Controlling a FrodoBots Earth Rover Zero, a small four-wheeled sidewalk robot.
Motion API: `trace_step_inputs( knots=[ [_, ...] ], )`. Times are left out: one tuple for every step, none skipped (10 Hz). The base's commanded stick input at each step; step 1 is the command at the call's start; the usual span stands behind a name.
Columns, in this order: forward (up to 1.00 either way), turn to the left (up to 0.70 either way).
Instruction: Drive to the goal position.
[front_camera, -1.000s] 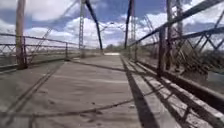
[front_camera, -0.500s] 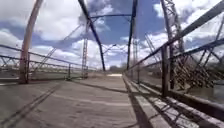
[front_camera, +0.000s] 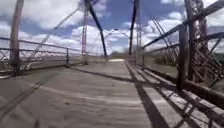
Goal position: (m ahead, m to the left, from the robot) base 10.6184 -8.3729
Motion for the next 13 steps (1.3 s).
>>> trace_step_inputs(
  knots=[
    [1.0,0.0],
    [1.0,0.0],
    [1.0,0.0],
    [1.0,0.0],
    [1.0,0.0],
    [1.0,0.0],
    [1.0,0.0],
    [1.0,0.0],
    [1.0,-0.13],
    [1.0,-0.25],
    [1.0,-0.27],
    [1.0,-0.27],
    [1.0,-0.27]
  ],
)
